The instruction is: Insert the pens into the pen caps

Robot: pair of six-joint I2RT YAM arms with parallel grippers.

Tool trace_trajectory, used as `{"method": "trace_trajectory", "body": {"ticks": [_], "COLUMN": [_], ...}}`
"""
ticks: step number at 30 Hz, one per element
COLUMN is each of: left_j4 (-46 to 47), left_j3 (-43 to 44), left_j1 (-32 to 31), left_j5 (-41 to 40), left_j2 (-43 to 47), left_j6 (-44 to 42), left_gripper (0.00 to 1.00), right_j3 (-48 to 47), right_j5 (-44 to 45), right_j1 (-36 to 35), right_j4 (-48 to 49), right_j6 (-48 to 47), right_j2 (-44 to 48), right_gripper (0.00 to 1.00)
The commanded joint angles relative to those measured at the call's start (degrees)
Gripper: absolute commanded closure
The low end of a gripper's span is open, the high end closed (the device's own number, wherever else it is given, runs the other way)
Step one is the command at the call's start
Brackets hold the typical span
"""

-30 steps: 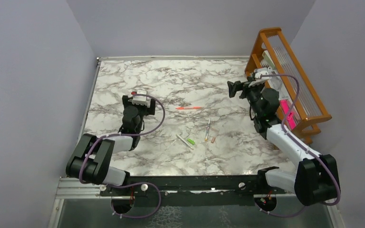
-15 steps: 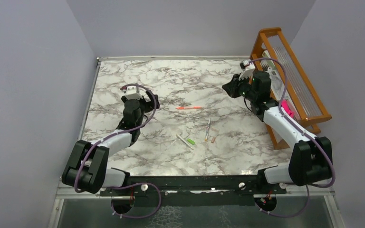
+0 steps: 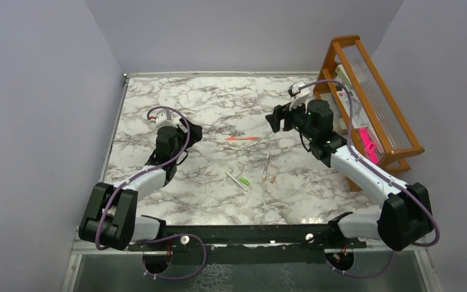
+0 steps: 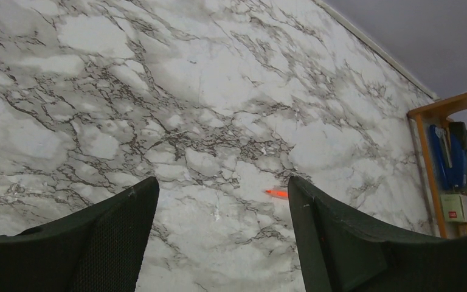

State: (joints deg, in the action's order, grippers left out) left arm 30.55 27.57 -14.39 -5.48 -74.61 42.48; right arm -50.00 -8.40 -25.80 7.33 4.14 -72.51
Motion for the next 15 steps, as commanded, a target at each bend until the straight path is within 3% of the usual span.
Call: {"method": "trace_trajectory", "body": {"ticks": [1,3,5,15], "left_j4": [-2.8,-4.0,-5.4,-11.2], "left_j3": [1.8,1.8,2.0,3.3], "left_j1": [-0.8,-1.1,-1.3,-1.8], "left_j5": [1.3,0.7,0.3,0.0], "left_j2": [0.3,1.2,2.2,4.7], "left_j6": [1.2,0.8,0.8,0.1], "left_gripper": [0.21,0.21,0.21,0.2], "right_j3": [-5.4,-9.4,-9.5,-14.4], "right_j5": [2.9,-0.8,-2.8,-6.3], "right_j1": [0.4,0.4,0.3,-1.4], "right_j4": [-4.7,-8.3,-6.0,-8.2], "right_j6": [-2.2,-2.5,-2.9,-7.8], "right_j2": [-6.7,-10.5,-12.8,-25.9], "right_gripper": [0.31,0.29,0.28,0.26]}}
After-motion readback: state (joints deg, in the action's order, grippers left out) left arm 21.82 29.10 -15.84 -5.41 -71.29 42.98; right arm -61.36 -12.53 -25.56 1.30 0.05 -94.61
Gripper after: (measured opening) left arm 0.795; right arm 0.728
